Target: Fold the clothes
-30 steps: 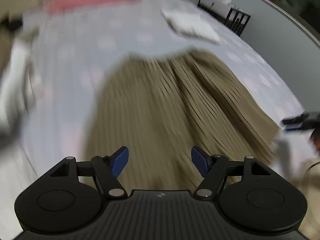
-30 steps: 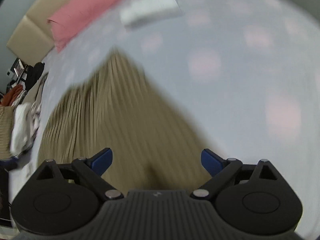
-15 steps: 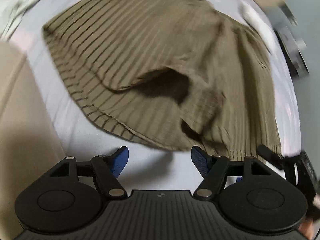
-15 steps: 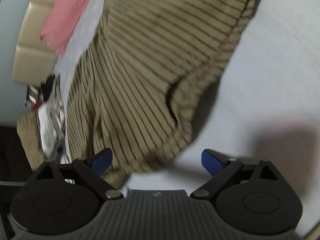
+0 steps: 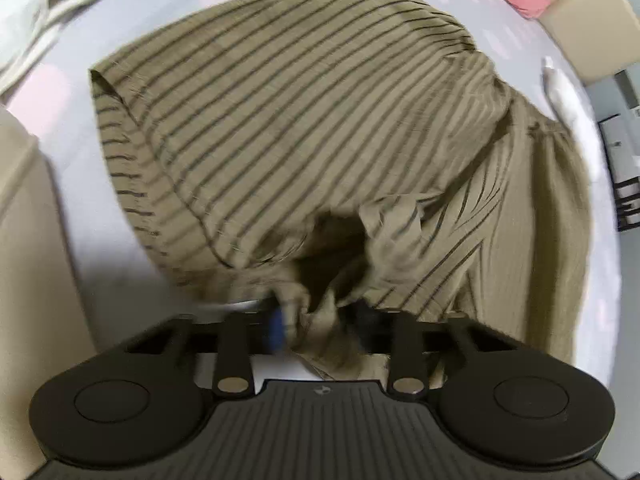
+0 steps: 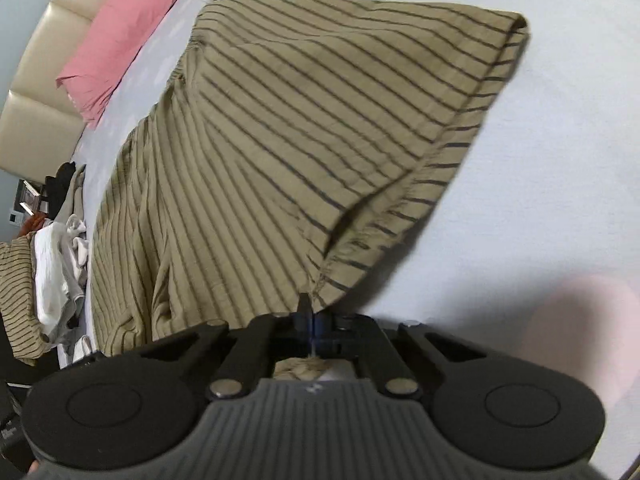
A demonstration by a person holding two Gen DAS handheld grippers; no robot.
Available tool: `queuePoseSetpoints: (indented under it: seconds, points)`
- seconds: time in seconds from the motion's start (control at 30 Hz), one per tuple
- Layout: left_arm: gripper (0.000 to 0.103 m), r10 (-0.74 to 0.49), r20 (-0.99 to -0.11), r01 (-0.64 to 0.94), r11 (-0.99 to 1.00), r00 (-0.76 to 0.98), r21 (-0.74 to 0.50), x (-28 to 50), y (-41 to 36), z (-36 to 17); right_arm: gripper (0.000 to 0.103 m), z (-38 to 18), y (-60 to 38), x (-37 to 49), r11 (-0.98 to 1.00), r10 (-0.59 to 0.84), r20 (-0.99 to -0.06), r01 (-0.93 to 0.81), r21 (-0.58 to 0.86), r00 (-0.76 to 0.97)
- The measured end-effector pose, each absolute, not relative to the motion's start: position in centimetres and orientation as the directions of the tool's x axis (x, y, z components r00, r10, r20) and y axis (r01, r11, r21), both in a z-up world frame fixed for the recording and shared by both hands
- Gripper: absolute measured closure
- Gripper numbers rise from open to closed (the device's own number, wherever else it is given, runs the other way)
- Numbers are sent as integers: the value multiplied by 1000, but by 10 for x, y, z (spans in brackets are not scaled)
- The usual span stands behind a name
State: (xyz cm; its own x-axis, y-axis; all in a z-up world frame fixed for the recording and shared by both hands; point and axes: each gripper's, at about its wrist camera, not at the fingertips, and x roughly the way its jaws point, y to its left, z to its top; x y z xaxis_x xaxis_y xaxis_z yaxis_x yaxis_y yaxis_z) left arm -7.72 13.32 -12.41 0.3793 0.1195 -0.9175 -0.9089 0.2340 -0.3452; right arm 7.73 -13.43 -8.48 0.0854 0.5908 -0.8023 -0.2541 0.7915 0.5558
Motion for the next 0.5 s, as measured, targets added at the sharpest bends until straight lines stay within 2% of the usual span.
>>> queuePoseSetpoints:
  seconds: [0.17,0.4,0.43,0.47,0.5]
  points:
    - [99,114,-936,-907,311,334,-285,-74,123,-122,102,-82,-157,83,805,577,-811,-239,544,100]
    - [100,58,-944,-894,346,324,-285,-80,104,-125,102,-79,-188,92,822,557,-822,-217,526,119]
    - [98,37,-942,-890,343,332,-300,-81,105,-125,97,-78,-192,93,823,556,-823,-215,525,119]
    - [88,6,-940,-885,338,341,-319,-82,106,-126,93,-78,-194,93,818,562,-821,-222,531,107]
    - [80,-37,-935,-877,336,352,-343,-83,108,-125,70,-78,-197,94,810,571,-816,-225,541,95]
